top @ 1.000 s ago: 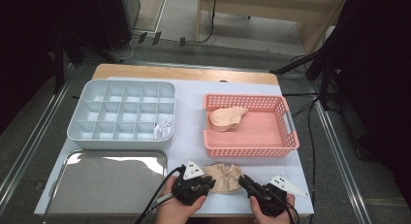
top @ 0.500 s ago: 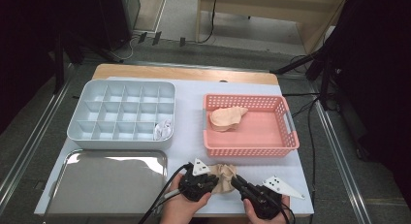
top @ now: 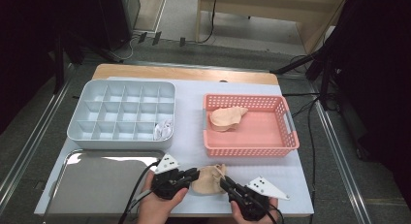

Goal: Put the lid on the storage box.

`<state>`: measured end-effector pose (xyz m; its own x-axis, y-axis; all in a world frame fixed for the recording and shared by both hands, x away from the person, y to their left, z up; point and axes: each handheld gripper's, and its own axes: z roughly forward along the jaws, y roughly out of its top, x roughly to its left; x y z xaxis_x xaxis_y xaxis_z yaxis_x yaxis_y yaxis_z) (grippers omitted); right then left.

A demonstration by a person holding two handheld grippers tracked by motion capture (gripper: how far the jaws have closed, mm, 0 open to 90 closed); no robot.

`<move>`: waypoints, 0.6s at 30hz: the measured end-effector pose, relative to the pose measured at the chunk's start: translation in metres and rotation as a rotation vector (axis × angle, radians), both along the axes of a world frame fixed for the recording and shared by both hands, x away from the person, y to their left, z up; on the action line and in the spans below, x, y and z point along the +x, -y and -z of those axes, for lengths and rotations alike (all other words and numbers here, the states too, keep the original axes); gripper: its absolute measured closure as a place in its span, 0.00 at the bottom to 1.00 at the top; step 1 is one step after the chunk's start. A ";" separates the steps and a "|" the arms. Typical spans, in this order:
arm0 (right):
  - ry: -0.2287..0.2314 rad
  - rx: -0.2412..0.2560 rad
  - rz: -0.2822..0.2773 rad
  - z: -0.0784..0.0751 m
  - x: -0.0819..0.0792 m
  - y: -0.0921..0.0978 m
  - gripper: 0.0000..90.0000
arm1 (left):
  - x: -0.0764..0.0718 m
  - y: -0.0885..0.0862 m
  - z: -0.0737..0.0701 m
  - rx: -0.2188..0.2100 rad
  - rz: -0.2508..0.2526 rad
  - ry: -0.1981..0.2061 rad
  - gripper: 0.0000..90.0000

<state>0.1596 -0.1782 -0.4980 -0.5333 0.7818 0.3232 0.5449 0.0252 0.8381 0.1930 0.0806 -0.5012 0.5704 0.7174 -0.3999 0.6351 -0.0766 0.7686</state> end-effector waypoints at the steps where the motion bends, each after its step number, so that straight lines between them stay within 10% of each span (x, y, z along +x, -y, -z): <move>1: 0.003 -0.028 -0.017 0.001 -0.001 -0.010 0.92 | 0.000 -0.004 0.001 -0.011 -0.001 -0.006 0.90; 10: -0.009 -0.078 -0.077 0.016 -0.001 -0.046 0.81 | 0.000 -0.013 0.010 -0.029 -0.020 -0.031 0.89; 18: -0.005 0.068 -0.084 0.005 -0.005 -0.021 0.70 | 0.000 -0.016 0.009 -0.037 -0.028 -0.028 0.88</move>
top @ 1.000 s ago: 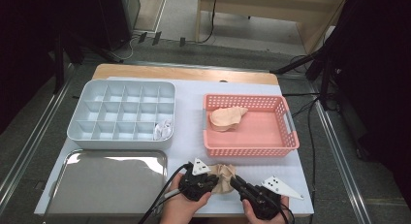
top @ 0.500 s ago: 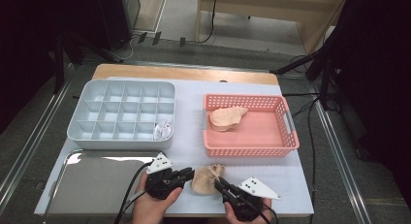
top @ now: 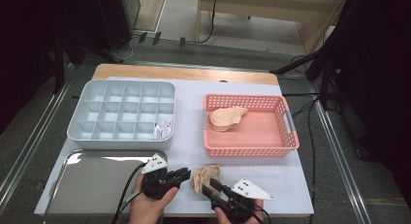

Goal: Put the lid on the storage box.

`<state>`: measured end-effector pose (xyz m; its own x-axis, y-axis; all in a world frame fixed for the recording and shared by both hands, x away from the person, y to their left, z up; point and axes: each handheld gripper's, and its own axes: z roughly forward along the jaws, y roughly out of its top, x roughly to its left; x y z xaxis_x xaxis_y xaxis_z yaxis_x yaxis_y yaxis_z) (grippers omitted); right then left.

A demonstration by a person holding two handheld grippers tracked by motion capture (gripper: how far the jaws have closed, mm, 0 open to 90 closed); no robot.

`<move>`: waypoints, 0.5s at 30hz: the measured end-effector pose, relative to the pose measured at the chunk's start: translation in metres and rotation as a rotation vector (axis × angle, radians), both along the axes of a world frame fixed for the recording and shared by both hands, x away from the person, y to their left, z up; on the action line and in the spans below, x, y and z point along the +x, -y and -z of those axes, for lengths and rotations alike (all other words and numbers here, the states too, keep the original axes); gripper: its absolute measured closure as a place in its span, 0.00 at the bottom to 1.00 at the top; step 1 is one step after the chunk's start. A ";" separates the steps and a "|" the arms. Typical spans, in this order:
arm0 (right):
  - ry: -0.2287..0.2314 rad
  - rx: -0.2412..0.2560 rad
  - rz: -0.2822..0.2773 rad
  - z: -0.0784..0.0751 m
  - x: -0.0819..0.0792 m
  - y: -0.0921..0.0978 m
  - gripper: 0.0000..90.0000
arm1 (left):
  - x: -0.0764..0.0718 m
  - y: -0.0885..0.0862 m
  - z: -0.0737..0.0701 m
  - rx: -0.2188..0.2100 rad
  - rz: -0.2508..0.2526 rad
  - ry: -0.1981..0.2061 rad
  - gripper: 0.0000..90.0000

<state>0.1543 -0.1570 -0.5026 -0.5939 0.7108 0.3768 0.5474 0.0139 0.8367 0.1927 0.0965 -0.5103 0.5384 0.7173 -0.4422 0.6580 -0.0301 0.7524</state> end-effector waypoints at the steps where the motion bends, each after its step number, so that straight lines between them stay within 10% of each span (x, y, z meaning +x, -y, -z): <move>1: 0.005 0.006 0.020 -0.002 -0.001 0.007 0.72 | -0.001 0.000 0.000 -0.001 0.002 0.003 0.88; 6: -0.042 -0.027 0.155 0.009 0.004 0.029 0.80 | -0.005 0.003 -0.004 -0.014 0.023 0.009 0.89; 10: -0.098 -0.057 0.155 0.023 0.008 0.025 0.82 | -0.007 0.006 -0.004 -0.065 0.090 0.000 0.83; 15: -0.102 -0.077 0.124 0.028 0.010 0.014 0.83 | -0.005 0.015 0.007 0.036 0.120 -0.055 0.86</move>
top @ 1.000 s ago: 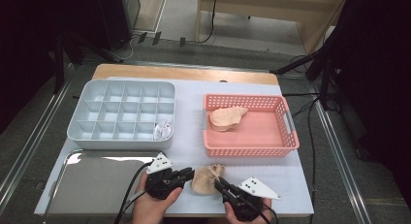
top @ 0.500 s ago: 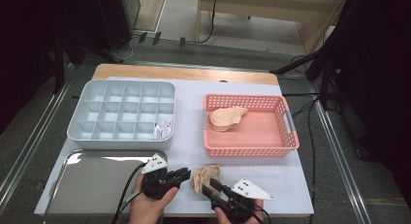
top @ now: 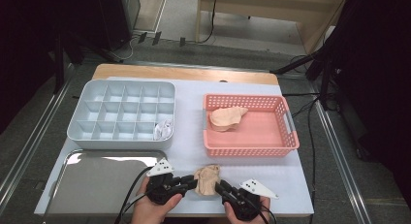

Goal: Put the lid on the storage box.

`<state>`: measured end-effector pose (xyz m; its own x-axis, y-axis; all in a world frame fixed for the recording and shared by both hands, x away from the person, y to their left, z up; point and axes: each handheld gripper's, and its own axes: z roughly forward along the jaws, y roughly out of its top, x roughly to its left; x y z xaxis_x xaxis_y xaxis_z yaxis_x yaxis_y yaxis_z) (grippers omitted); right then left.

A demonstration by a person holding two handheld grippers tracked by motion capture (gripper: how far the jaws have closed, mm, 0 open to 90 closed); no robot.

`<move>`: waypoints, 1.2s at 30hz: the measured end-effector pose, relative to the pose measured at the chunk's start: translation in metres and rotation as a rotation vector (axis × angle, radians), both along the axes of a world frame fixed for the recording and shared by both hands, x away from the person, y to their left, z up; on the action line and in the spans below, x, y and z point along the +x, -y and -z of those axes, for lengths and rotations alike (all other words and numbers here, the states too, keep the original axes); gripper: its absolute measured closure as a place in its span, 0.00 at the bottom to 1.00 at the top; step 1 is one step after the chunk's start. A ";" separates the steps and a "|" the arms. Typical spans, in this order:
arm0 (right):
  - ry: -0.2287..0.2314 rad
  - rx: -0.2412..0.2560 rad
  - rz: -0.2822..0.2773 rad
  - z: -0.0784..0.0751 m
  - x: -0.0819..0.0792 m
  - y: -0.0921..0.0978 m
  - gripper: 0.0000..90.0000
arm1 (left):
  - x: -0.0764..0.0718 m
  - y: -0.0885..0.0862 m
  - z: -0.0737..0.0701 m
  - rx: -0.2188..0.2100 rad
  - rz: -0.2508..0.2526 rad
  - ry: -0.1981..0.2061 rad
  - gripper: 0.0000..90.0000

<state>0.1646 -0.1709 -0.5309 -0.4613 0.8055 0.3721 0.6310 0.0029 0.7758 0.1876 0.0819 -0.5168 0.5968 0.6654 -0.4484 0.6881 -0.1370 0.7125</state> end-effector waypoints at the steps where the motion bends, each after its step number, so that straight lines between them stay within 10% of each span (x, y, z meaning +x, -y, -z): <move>1: -0.008 0.002 0.003 0.000 0.000 -0.002 0.83 | 0.000 0.001 0.001 0.014 -0.008 -0.002 0.89; 8: 0.009 -0.014 -0.027 0.003 0.000 -0.011 0.83 | 0.006 0.001 0.006 0.064 -0.043 0.002 0.96; 15: 0.034 -0.077 -0.034 0.005 -0.001 -0.021 0.83 | 0.001 -0.002 -0.003 -0.023 -0.070 0.042 0.64; 19: 0.037 -0.091 -0.024 0.005 -0.002 -0.023 0.83 | 0.001 0.004 0.000 -0.004 -0.068 0.039 0.51; 23: 0.050 -0.071 -0.008 0.002 -0.006 -0.020 0.76 | 0.005 0.005 0.007 0.066 -0.086 0.010 0.67; 36: 0.009 -0.021 0.169 0.011 -0.015 -0.025 0.59 | 0.007 0.006 0.011 0.059 -0.064 -0.041 0.84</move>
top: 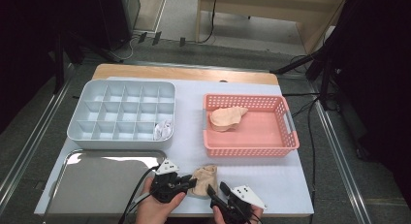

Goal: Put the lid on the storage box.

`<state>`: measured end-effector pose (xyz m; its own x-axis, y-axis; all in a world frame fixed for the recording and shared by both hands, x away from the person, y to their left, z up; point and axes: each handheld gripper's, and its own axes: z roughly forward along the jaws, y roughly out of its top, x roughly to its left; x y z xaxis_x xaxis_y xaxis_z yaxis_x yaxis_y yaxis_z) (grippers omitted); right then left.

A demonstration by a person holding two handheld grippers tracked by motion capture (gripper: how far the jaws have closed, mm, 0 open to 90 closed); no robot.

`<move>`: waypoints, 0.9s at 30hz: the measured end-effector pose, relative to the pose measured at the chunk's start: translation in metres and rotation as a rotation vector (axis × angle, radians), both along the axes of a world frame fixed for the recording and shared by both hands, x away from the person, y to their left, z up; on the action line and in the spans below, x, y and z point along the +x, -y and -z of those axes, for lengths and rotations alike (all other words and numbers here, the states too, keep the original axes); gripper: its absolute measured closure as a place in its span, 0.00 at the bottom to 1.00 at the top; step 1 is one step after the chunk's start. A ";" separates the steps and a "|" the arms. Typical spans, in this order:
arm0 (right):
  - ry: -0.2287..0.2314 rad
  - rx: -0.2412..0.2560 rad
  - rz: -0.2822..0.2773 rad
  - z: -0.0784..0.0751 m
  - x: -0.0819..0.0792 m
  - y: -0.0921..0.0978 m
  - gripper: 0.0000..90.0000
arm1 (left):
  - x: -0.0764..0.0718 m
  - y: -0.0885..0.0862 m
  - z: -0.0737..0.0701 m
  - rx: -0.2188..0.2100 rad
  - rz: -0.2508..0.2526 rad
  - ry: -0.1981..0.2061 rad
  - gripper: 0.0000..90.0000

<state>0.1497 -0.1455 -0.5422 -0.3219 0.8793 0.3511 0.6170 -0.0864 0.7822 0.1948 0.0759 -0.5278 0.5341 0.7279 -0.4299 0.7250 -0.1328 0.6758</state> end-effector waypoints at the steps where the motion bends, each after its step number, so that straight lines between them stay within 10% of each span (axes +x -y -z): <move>1: 0.002 0.010 -0.010 0.001 0.000 -0.001 0.65 | 0.000 0.001 0.000 -0.005 0.000 -0.005 0.85; 5: -0.009 0.038 -0.037 0.001 -0.001 0.000 0.91 | -0.002 0.003 0.000 -0.003 0.009 -0.006 0.88; 12: -0.005 0.031 -0.029 -0.005 0.001 0.007 0.92 | -0.009 0.000 -0.015 -0.002 -0.063 0.073 0.62; 16: -0.008 0.022 -0.025 -0.005 0.002 0.006 0.92 | -0.014 0.006 -0.025 -0.014 -0.010 0.110 0.80; 27: 0.050 0.002 -0.074 -0.012 -0.002 0.000 0.93 | 0.002 0.027 -0.004 0.066 0.041 0.018 1.00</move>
<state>0.1473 -0.1455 -0.5300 -0.4031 0.8520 0.3342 0.5818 -0.0433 0.8122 0.1964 0.0489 -0.5238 0.5709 0.7319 -0.3719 0.7062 -0.2068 0.6771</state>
